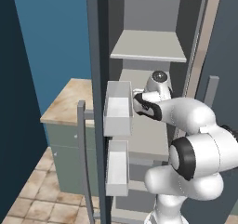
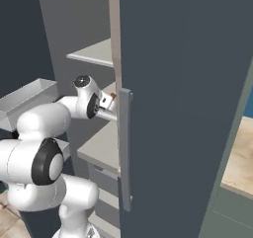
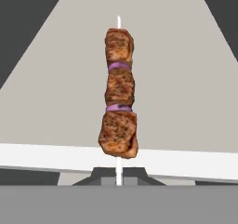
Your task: Store the kebab skewer in the freezer for long-term storage. Close the freezer door after placing the cooked food.
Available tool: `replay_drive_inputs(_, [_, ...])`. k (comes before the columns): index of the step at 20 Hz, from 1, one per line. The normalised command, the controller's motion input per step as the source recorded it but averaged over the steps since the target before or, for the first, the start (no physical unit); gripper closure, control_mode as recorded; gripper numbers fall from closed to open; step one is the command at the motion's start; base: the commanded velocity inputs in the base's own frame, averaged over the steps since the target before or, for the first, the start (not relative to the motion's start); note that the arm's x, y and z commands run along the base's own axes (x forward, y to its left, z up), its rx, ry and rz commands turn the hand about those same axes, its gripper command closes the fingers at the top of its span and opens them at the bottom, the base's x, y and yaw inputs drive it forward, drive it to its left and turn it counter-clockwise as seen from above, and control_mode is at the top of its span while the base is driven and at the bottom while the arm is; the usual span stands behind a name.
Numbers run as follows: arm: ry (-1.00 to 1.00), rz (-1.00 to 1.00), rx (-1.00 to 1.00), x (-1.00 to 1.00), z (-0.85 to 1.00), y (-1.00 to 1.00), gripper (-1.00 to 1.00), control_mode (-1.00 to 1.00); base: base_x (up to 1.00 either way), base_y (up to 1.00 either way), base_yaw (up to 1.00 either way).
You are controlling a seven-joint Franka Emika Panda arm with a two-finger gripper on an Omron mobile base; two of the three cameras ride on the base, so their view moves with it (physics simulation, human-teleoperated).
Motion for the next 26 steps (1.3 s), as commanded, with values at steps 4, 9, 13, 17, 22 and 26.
replay_drive_inputs(4, [0.00, 0.00, 0.00, 0.24, -0.27, -0.05, 1.00, -1.00, 0.00, 0.00, 0.00])
replay_drive_inputs(9, [0.00, 0.00, 0.00, 0.29, -0.01, -0.01, 1.00, -1.00, 0.00, 0.00, 0.00])
replay_drive_inputs(13, [0.04, 0.00, 0.00, 0.36, 0.00, -0.08, 1.00, -1.00, 0.00, 0.00, 0.00])
replay_drive_inputs(17, [0.10, 0.00, 0.00, 0.50, -0.02, -0.16, 1.00, -1.00, 0.00, 0.00, 0.00])
replay_drive_inputs(22, [0.06, 0.00, 0.00, 0.43, -0.01, -0.04, 1.00, -1.00, 0.00, 0.00, 0.00])
replay_drive_inputs(26, [0.00, 0.00, 0.00, 0.21, 0.00, 0.00, 1.00, -1.00, 0.00, 0.00, 0.00])
